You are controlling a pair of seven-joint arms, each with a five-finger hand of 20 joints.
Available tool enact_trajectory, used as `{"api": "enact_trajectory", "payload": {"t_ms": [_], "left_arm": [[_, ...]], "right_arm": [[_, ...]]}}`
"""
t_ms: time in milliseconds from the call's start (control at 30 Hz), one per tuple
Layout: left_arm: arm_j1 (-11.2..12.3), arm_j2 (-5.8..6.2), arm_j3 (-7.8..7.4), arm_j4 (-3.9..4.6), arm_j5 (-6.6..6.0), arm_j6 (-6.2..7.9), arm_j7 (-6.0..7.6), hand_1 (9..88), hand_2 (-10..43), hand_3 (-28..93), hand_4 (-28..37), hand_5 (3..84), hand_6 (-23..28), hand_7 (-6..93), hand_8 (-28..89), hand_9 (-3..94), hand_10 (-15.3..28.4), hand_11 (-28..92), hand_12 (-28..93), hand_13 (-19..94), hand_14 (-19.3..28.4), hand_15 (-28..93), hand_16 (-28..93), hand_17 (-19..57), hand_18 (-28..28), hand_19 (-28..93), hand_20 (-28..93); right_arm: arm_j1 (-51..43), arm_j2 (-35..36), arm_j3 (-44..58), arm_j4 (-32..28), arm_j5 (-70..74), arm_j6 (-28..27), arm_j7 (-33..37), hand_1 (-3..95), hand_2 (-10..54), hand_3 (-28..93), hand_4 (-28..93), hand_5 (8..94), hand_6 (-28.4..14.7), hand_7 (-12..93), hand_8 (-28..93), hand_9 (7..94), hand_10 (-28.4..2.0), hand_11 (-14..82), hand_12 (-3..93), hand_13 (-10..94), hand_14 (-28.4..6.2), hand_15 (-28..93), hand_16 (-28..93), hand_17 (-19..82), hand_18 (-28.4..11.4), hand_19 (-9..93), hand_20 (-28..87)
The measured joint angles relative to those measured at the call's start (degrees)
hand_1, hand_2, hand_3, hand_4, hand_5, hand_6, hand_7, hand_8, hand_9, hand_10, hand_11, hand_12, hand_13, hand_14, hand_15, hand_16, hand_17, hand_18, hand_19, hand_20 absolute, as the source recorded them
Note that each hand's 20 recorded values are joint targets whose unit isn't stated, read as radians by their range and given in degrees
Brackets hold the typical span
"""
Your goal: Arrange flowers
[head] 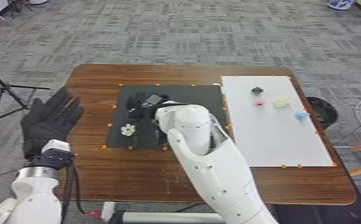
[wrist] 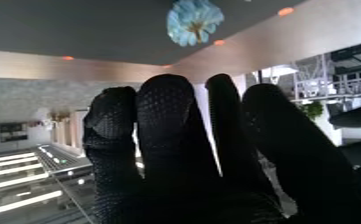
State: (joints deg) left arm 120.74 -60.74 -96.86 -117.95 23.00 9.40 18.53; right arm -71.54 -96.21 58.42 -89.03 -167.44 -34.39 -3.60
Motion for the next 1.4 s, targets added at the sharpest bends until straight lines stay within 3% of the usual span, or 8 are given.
{"api": "enact_trajectory", "payload": {"t_ms": [133,200,333,600,833,1100,1233,1400], "left_arm": [[-1.19,0.09,0.85,0.78,0.54,-0.09,-0.57,23.6,16.6,70,-28.3,45.0,8.4,11.7,-9,34.9,13.3,18,8,27,11.9,18,-5,-6.0,14.0,34,8],[-2.16,0.25,1.25,1.45,0.65,-0.14,-0.84,23.6,16.5,70,-28.3,45.3,7.8,11.8,-9,35.1,13.3,18,7,27,11.7,18,-5,-5.9,13.9,34,8],[-4.08,0.71,1.42,2.35,1.18,-0.39,-1.41,24.2,16.3,70,-28.3,46.2,6.9,11.9,-10,35.1,13.2,18,7,27,11.6,18,-4,-5.9,13.8,34,8],[-5.76,1.83,1.42,2.51,1.66,-0.43,-1.19,24.3,16.2,70,-28.3,46.6,6.7,11.7,-10,35.0,13.1,18,7,27,11.0,17,-5,-5.6,13.5,34,8],[-5.93,1.91,2.26,2.61,1.69,-0.08,-0.78,24.6,16.2,69,-28.3,47.3,7.0,11.2,-10,35.1,13.0,17,6,27,9.7,16,-6,-4.6,12.4,34,7],[-8.24,1.97,4.52,3.8,1.73,-0.07,-1.02,23.8,15.9,70,-28.3,37.4,6.5,10.9,-9,28.9,11.9,16,7,24,10.0,14,-6,-5.7,12.9,34,7],[-8.84,1.98,4.53,3.77,2.08,-0.09,-1.96,24.0,15.3,70,-28.3,36.8,6.4,11.1,-9,28.9,12.0,16,7,24,10.2,14,-5,-5.9,13.1,34,7],[-8.78,1.99,4.5,3.62,2.19,0.0,-2.02,24.4,15.0,70,-28.3,36.1,6.3,11.0,-9,28.3,11.7,16,7,25,10.5,15,-5,-6.0,13.2,34,7]], "right_arm": [[-1.23,2.28,-0.25,-4.5,11.02,6.17,10.29,27.2,15.4,77,-16,45.1,-6.4,8,-10,43.1,-16.1,8.6,10.8,60,-15.8,78,29,35,-25.5,86,41],[-2.29,4.53,0.93,-9.13,18.26,6.42,15.39,27.4,13.8,77,-17,45.5,-6.4,8,-10,44.0,-16.3,8.4,10.8,60,-15.9,77,29,35,-25.4,85,40],[-4.88,10.18,6.56,-17.93,24.74,5.9,17.14,27.4,11.8,76,-18,45.7,-6.6,8,-9,44.5,-17.6,8.0,11.4,59,-15.8,73,27,34,-24.9,83,38],[-11.6,23.86,18.36,-25.69,26.98,13.91,24.48,30.4,4.2,76,-18,46.0,-6.2,8,-9,43.5,-16.6,7.2,11.8,57,-15.7,72,26,33,-24.0,82,35],[-17.9,30.28,28.37,-21.92,13.65,18.17,16.81,32.6,-1.0,75,-21,44.7,-6.5,7,-9,42.2,-15.2,6.8,11.7,56,-15.4,73,26,32,-24.0,82,37],[-17.14,31.95,31.32,-17.72,16.42,8.5,28.28,35.9,-3.9,77,-22,42.4,-9.2,5,-9,37.3,-17.3,6.1,11.0,56,-15.4,75,26,33,-24.0,83,38],[-16.56,32.11,32.93,-16.86,16.51,4.24,28.96,40.9,-6.3,78,-22,43.5,-6.5,6,-9,38.9,-14.8,6.8,10.3,56,-15.6,75,26,32,-24.6,83,39],[-16.5,32.43,33.67,-16.02,10.87,-0.81,25.8,47.3,-9.4,77,-24,43.7,-5.1,7,-10,41.3,-11.7,8.2,9.3,58,-14.6,75,26,33,-24.8,83,39]]}}
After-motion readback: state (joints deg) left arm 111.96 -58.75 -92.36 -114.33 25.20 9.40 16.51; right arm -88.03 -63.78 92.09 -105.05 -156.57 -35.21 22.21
